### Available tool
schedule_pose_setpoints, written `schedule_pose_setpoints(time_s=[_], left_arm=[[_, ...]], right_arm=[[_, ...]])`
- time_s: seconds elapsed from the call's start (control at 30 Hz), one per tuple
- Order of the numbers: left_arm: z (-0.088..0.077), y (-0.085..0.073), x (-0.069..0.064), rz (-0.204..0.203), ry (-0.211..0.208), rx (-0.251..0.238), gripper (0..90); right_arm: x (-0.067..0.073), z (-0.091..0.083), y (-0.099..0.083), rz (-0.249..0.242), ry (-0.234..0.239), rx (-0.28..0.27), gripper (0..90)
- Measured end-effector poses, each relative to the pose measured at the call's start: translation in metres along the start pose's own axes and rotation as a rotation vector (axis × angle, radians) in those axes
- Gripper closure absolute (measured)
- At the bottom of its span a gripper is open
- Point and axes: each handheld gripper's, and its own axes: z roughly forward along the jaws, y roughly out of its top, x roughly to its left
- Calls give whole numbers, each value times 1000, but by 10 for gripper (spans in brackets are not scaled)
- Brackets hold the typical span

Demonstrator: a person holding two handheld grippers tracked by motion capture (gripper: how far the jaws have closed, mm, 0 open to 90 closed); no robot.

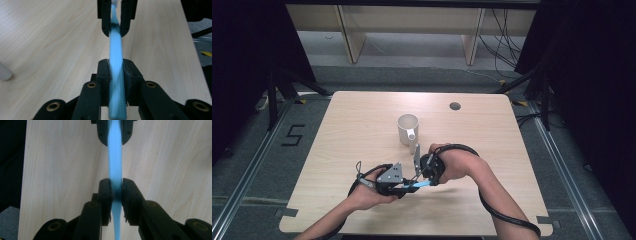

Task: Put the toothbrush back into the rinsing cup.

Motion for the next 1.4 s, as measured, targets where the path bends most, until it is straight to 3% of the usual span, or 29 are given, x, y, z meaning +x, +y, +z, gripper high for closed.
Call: schedule_pose_setpoints(time_s=[0.03,0.07,0.1,0.17,0.27,0.33,0.37,0.4,0.43,0.47,0.5,0.53,0.57,0.6,0.63,0.67,0.7,0.73,0.77,0.8,1.0,1.07,1.13,1.17,1.2,1.3,1.4], left_arm=[[0,0,0,0,0,0,776],[0,0,0,4,-8,5,777],[-2,1,0,9,2,12,777],[-3,1,0,4,0,-6,779],[-7,1,0,-4,16,-27,780],[-8,1,0,-8,27,-32,779],[-9,-1,0,-9,31,-54,779],[-11,-1,1,7,48,-40,780],[-11,-4,1,-11,63,-85,780],[-12,-5,1,-12,85,-103,780],[-13,-6,2,-16,92,-120,779],[-13,-6,2,-16,92,-120,779],[-16,-8,2,-23,126,-146,779],[-16,-8,2,-23,126,-146,779],[-18,-10,1,-39,152,-179,779],[-18,-10,1,-39,152,-179,779],[-21,-11,1,-41,172,-209,779],[-21,-11,1,-41,172,-209,779],[-24,-11,0,-42,202,-237,779],[-25,-11,-1,-45,212,-257,779],[-33,-8,1,-59,274,-317,780],[-32,-8,2,-64,274,-341,780],[-35,-7,2,-75,289,-343,779],[-35,-7,2,-84,293,-356,780],[-35,-7,3,-80,299,-360,780],[-33,-6,4,-85,294,-396,780],[-34,-5,4,-87,305,-389,779]], right_arm=[[0,0,0,0,0,0,781],[-3,-1,0,-46,-3,-7,778],[-3,-1,0,-46,-3,-7,778],[1,-3,-1,7,-1,-13,752],[2,-8,-4,51,-59,-28,664],[2,-10,-5,59,-69,-41,655],[3,-13,-7,62,-96,-64,641],[1,-19,-10,34,-161,-130,629],[6,-28,-14,90,-224,-193,612],[9,-32,-15,122,-251,-226,606],[14,-37,-18,187,-280,-262,587],[14,-37,-18,187,-280,-262,587],[23,-46,-25,232,-341,-407,570],[26,-49,-28,254,-360,-436,569],[31,-52,-33,281,-393,-475,569],[31,-52,-33,281,-393,-475,569],[39,-54,-41,331,-424,-563,568],[39,-54,-41,331,-424,-563,568],[49,-52,-50,405,-442,-637,568],[52,-50,-54,429,-433,-662,564],[70,-26,-71,535,-456,-762,549],[72,-18,-74,591,-453,-800,544],[71,-14,-76,595,-470,-822,541],[68,-4,-78,663,-472,-879,539],[66,-1,-79,676,-482,-896,539],[60,7,-76,752,-437,-981,531],[52,10,-72,777,-418,-1070,523]])
